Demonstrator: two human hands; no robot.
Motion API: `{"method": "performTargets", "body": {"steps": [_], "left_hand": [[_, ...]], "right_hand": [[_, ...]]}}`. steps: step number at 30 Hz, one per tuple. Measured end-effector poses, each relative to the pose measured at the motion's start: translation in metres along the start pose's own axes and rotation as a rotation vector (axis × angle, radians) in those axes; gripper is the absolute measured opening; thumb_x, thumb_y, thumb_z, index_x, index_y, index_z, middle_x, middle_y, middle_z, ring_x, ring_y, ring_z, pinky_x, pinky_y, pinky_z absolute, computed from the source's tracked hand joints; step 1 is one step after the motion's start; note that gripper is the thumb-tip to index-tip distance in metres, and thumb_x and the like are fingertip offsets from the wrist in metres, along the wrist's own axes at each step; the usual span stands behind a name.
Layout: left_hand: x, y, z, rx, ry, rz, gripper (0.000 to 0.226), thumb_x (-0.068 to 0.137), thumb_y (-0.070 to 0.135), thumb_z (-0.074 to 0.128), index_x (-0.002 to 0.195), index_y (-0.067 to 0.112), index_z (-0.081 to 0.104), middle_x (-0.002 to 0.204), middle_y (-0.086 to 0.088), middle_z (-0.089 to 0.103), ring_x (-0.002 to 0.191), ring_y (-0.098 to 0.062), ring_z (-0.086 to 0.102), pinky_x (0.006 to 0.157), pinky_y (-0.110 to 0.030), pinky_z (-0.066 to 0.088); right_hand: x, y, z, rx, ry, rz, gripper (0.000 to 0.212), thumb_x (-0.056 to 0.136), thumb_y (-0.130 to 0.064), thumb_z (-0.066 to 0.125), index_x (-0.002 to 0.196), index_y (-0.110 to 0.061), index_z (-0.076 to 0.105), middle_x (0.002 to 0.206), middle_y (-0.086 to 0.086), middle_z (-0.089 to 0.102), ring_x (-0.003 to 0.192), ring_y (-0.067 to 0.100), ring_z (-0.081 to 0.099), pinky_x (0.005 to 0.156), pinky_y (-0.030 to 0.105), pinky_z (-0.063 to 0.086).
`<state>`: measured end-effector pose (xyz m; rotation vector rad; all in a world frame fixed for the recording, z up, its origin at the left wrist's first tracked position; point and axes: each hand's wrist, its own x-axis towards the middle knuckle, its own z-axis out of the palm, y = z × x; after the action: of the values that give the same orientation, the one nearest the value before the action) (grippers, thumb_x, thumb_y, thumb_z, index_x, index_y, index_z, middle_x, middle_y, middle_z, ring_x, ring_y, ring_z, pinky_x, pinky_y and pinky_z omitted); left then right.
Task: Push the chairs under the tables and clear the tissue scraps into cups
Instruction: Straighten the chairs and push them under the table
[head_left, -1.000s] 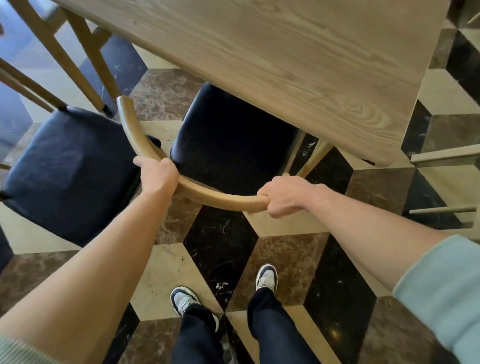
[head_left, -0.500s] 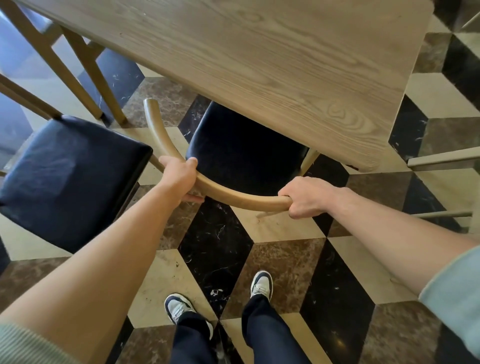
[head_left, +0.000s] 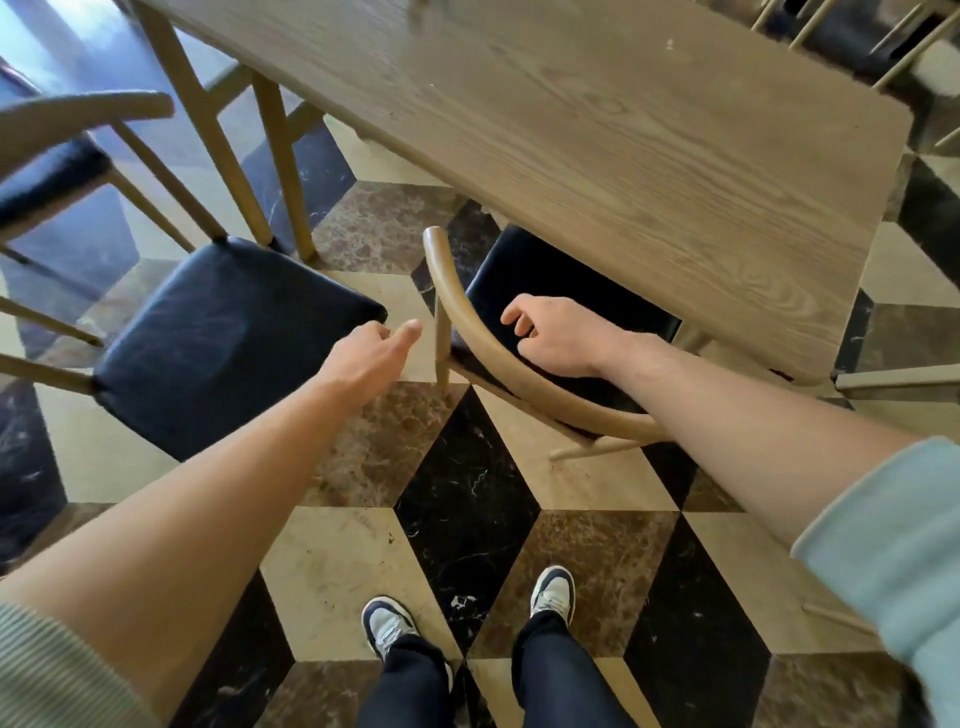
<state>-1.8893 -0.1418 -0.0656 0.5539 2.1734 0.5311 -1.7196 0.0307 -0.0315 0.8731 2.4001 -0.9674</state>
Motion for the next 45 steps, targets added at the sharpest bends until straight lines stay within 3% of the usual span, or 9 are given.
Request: {"method": "performTargets", "body": {"steps": [4,9,15,20,28,32,35,40,45], "left_hand": [[-0.002,-0.059,-0.083,0.007,0.053,0.064,0.042,0.103,0.052,0.045,0.099,0.016,0.066,0.09,-0.004,0.069,0.078,-0.018,0.065,0.072,-0.035,0.05],[0.001,-0.126,-0.177,0.07,0.269,0.048,0.031,0.103,0.046,0.049,0.104,0.021,0.066,0.087,0.004,0.065,0.079,-0.013,0.061,0.081,-0.036,0.051],[0.056,-0.163,-0.287,0.127,0.397,-0.011,0.025,0.098,0.036,0.057,0.112,0.017,0.064,0.104,-0.008,0.07,0.093,-0.028,0.066,0.086,-0.045,0.058],[0.126,-0.172,-0.378,0.366,0.536,-0.053,0.051,0.093,0.029,0.063,0.14,0.011,0.052,0.14,-0.02,0.05,0.131,-0.038,0.043,0.108,-0.051,0.038],[0.234,-0.196,-0.455,0.382,0.324,0.039,0.069,0.084,0.027,0.076,0.146,0.018,0.048,0.132,-0.014,0.058,0.117,-0.032,0.057,0.1,-0.044,0.049],[0.288,-0.21,-0.476,0.349,0.133,0.123,0.048,0.086,0.03,0.077,0.13,0.022,0.059,0.112,-0.004,0.066,0.09,-0.021,0.062,0.072,-0.031,0.049],[0.312,-0.223,-0.488,0.362,0.026,0.204,0.032,0.087,0.031,0.073,0.117,0.021,0.066,0.102,-0.005,0.067,0.086,-0.022,0.065,0.07,-0.031,0.051],[0.324,-0.242,-0.5,0.278,0.027,0.31,0.024,0.091,0.026,0.07,0.112,0.017,0.069,0.101,-0.009,0.07,0.09,-0.028,0.066,0.085,-0.041,0.056],[0.329,-0.259,-0.521,0.188,0.084,0.206,0.025,0.086,0.031,0.07,0.108,0.018,0.068,0.093,-0.006,0.07,0.078,-0.023,0.066,0.077,-0.039,0.057]], "right_hand": [[0.034,-0.096,0.03,0.023,0.183,-0.113,0.022,0.1,-0.021,0.057,0.12,-0.016,0.063,0.112,0.002,0.065,0.102,0.02,0.061,0.094,0.039,0.053],[0.077,-0.192,0.061,0.016,0.118,-0.179,0.022,0.101,-0.024,0.057,0.12,-0.018,0.064,0.109,-0.001,0.062,0.102,0.019,0.061,0.085,0.031,0.047],[0.167,-0.287,0.087,0.068,0.093,-0.201,0.02,0.098,-0.027,0.056,0.114,-0.022,0.066,0.098,-0.005,0.062,0.098,0.02,0.062,0.085,0.033,0.048],[0.257,-0.369,0.131,0.254,-0.117,-0.196,0.028,0.099,-0.028,0.055,0.126,-0.024,0.058,0.108,-0.002,0.066,0.082,0.017,0.07,0.082,0.037,0.058],[0.334,-0.511,0.213,0.533,-0.408,-0.072,0.087,0.088,-0.042,0.065,0.16,-0.018,0.022,0.147,0.01,0.053,0.115,0.031,0.063,0.088,0.047,0.061],[0.357,-0.57,0.238,0.74,-0.529,0.064,0.079,0.09,-0.053,0.069,0.147,-0.009,0.039,0.132,0.013,0.059,0.108,0.031,0.069,0.086,0.048,0.063],[0.354,-0.6,0.273,0.798,-0.632,0.159,0.084,0.08,-0.062,0.074,0.143,-0.014,0.044,0.132,0.011,0.062,0.114,0.03,0.066,0.09,0.045,0.059],[0.356,-0.625,0.309,1.034,-0.544,0.364,0.038,0.067,-0.033,0.07,0.1,-0.016,0.064,0.081,0.007,0.071,0.071,0.023,0.069,0.088,0.054,0.062],[0.351,-0.613,0.285,0.987,-0.57,0.273,0.037,0.085,-0.008,0.063,0.118,-0.017,0.049,0.076,0.007,0.06,0.058,0.017,0.058,0.059,0.034,0.057]]}}
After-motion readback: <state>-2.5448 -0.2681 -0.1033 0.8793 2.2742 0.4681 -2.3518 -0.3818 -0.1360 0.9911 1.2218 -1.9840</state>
